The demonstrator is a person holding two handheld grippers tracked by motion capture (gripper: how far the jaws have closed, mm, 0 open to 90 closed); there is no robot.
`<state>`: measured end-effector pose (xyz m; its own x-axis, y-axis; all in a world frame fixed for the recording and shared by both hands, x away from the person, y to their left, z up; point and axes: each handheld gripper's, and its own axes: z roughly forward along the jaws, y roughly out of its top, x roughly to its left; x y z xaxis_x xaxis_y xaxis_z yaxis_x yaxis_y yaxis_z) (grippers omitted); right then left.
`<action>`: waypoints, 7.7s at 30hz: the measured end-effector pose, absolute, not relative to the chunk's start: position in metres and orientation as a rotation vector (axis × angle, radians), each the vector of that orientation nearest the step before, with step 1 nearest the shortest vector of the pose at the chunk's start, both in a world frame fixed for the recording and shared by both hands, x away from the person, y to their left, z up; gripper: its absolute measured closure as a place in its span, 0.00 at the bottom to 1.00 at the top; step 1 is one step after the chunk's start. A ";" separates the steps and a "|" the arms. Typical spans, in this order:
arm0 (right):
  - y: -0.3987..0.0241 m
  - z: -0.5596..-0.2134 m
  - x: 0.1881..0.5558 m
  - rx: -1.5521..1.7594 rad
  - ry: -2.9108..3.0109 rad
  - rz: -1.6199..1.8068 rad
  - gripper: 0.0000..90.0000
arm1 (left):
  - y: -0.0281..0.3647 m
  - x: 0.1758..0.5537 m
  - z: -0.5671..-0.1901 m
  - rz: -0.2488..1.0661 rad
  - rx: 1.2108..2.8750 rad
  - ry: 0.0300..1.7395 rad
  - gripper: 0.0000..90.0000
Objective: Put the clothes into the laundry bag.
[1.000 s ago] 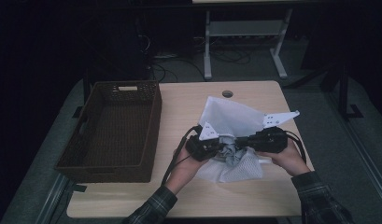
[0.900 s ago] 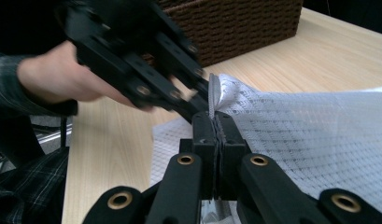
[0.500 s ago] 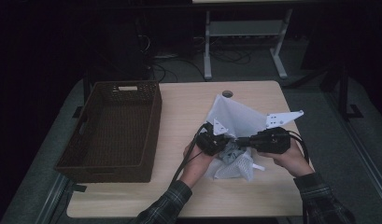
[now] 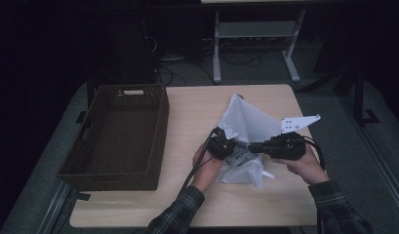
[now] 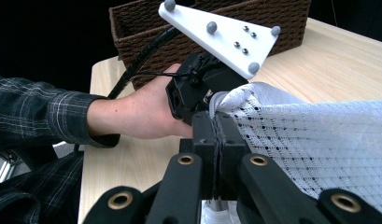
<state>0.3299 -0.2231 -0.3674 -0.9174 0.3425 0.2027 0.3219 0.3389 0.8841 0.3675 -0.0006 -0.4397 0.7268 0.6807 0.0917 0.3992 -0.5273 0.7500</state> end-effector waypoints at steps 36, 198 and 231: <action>-0.227 -0.393 0.342 0.745 2.586 1.561 0.95 | 0.025 0.331 -0.436 0.231 2.302 0.595 0.86; -0.201 -0.440 0.341 0.701 2.782 1.029 0.96 | 0.099 0.319 -0.438 0.242 2.182 0.771 0.58; -0.204 -0.461 0.350 0.777 2.782 0.965 0.94 | 0.074 0.371 -0.459 0.261 2.392 0.775 1.00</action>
<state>0.3498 -0.2044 -0.4613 -0.8655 0.4955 0.0739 0.4349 0.6698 0.6018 0.3715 0.0745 -0.4586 0.8098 0.5867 0.0011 0.4679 -0.6469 0.6022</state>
